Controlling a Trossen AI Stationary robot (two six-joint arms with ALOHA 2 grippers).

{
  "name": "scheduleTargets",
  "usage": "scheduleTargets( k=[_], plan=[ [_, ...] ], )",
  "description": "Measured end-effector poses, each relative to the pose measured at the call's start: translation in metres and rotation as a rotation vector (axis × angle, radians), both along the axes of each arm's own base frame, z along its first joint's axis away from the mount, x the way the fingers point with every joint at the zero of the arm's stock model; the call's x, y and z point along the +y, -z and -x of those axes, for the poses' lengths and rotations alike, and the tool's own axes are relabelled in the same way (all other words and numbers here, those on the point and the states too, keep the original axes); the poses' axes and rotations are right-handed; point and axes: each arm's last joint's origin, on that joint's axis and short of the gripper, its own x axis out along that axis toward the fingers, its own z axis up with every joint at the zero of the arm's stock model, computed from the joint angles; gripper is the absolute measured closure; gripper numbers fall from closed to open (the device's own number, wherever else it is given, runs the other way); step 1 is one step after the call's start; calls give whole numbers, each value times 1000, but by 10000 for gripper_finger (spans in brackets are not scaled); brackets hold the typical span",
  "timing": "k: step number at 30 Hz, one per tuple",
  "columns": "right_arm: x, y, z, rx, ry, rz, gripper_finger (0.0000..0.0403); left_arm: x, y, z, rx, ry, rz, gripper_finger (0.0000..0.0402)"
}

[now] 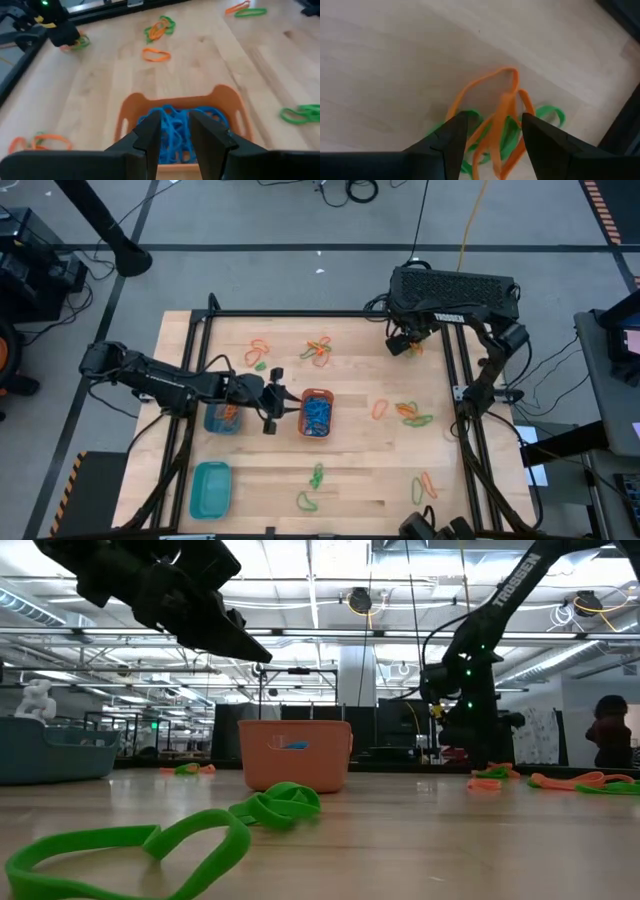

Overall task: Sort rubber bands into baskets
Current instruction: Put the orange rubber band into the blue bin

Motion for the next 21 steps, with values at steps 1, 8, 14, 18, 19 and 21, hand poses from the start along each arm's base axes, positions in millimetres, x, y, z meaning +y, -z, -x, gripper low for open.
scheduleTargets(
  k=[1,8,14,18,19,21],
  plan=[
    [0,1,0,7,0,-5,221,0,0,0,5,3,2,292],
    [0,-1,0,0,-5,2,286,-3,4,3,51,-6,45,292],
    [2,-17,2,-33,-43,47,383,-6,4,3,52,6,45,292],
    [5,-33,4,-66,-54,89,396,-6,4,3,49,8,45,292],
    [6,-37,5,-73,-54,97,398,-6,4,3,49,7,45,292],
    [9,-45,7,-88,-55,114,401,-6,4,3,48,7,45,292]
  ],
)
